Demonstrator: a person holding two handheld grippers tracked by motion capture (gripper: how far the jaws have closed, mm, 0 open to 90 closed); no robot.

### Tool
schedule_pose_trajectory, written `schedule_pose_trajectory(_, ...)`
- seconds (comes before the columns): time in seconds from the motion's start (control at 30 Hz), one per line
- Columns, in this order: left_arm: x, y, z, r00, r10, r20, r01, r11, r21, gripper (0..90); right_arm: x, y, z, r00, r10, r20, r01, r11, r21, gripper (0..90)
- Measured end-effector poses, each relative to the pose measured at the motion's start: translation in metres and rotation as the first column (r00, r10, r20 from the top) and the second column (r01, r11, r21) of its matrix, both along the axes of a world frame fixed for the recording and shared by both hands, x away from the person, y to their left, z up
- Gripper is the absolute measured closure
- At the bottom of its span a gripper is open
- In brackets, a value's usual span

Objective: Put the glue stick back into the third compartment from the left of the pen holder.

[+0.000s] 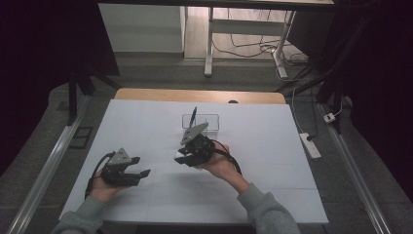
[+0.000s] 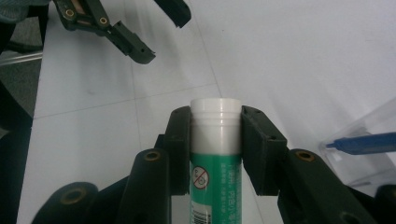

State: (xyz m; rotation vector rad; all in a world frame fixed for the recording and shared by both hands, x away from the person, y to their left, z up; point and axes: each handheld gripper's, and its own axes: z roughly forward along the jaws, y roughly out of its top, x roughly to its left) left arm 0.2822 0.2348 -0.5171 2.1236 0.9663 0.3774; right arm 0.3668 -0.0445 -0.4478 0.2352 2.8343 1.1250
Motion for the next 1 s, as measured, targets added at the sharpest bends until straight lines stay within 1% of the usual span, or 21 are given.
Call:
schedule_pose_trajectory(0.17, 0.000, 0.000, 0.000, 1.0000, 0.002, -0.001, -0.002, 1.0000, 0.000, 34.2, 0.003, -0.008, 0.006, 0.9998, -0.020, 0.009, 0.020, 1.000, 0.019, 64.2)
schedule_pose_trajectory(0.33, 0.001, 0.000, 0.000, 1.0000, 0.003, -0.001, -0.003, 1.0000, -0.001, 34.2, 0.007, -0.017, 0.011, 0.9985, -0.054, 0.009, 0.053, 0.998, 0.041, 64.3)
schedule_pose_trajectory(0.53, 0.000, 0.000, 0.000, 1.0000, 0.005, 0.003, -0.005, 1.0000, -0.002, 34.2, 0.013, -0.030, 0.018, 0.9962, -0.083, 0.026, 0.082, 0.995, 0.062, 64.2)
schedule_pose_trajectory(0.7, 0.000, 0.000, 0.000, 1.0000, 0.005, 0.004, -0.005, 1.0000, -0.003, 34.2, 0.017, -0.040, 0.024, 0.9927, -0.117, 0.029, 0.114, 0.990, 0.085, 64.2)
schedule_pose_trajectory(0.8, 0.000, 0.000, 0.000, 1.0000, 0.004, 0.002, -0.004, 1.0000, -0.001, 34.2, 0.018, -0.045, 0.027, 0.9906, -0.131, 0.040, 0.126, 0.987, 0.098, 64.2)
schedule_pose_trajectory(1.0, 0.000, 0.000, 0.000, 1.0000, 0.004, 0.002, -0.004, 1.0000, -0.002, 34.2, 0.023, -0.056, 0.033, 0.9839, -0.174, 0.041, 0.168, 0.978, 0.125, 64.2)
